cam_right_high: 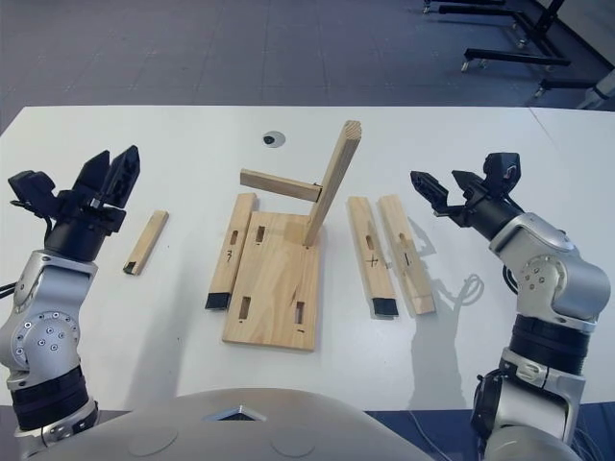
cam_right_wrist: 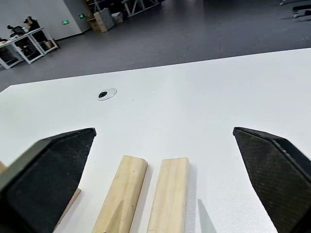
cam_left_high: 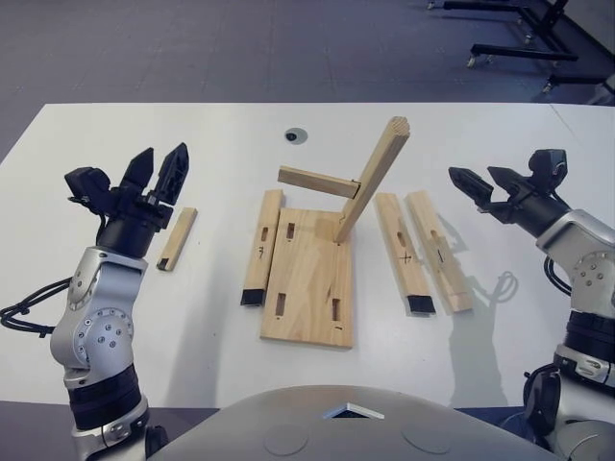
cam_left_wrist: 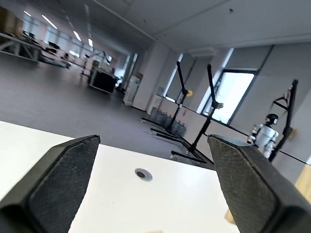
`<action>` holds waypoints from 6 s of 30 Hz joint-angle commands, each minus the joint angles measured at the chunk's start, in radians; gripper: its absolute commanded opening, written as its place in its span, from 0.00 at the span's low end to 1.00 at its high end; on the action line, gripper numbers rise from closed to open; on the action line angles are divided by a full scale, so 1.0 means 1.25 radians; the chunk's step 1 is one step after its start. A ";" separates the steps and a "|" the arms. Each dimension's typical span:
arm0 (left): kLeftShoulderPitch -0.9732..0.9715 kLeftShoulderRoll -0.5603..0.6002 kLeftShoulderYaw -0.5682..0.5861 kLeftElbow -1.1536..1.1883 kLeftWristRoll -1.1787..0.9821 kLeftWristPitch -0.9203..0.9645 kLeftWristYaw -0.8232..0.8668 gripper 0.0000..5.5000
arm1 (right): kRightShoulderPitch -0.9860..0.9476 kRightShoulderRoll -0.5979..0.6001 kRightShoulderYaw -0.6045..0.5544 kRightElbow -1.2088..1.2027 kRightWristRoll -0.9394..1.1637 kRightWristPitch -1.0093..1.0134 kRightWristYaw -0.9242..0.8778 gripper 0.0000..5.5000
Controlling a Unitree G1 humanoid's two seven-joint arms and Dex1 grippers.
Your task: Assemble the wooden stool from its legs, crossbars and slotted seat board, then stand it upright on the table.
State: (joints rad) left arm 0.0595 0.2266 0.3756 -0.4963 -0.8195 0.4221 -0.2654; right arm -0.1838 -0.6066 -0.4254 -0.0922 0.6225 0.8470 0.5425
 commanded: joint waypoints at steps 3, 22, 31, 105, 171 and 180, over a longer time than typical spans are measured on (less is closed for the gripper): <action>-0.029 0.001 0.012 -0.007 0.014 -0.029 0.042 0.74 | 0.025 -0.009 0.061 -0.054 -0.068 -0.073 -0.011 0.95; -0.051 -0.053 -0.037 -0.015 0.054 -0.114 0.101 0.74 | 0.225 -0.025 0.232 -0.127 -0.307 -0.082 -0.093 0.95; -0.053 -0.053 -0.050 -0.024 0.056 -0.122 0.104 0.74 | 0.267 0.001 0.217 -0.167 -0.276 0.098 -0.118 0.89; -0.218 0.181 -0.207 0.011 -0.534 0.285 -0.349 0.61 | -0.074 0.034 0.329 -0.290 0.275 -0.108 0.387 0.37; -0.156 0.324 -0.155 0.158 -0.009 -0.056 -0.751 0.37 | 0.078 -0.051 0.209 -0.328 0.278 -0.122 0.308 0.98; -0.349 0.313 -0.125 0.610 0.046 -0.184 -0.961 0.37 | 0.096 -0.033 0.231 -0.332 0.265 -0.137 0.300 0.98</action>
State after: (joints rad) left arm -0.3143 0.6175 0.2162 0.1623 -0.7772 0.2384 -1.3777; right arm -0.0645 -0.6501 -0.1454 -0.5020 0.9612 0.6814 0.9202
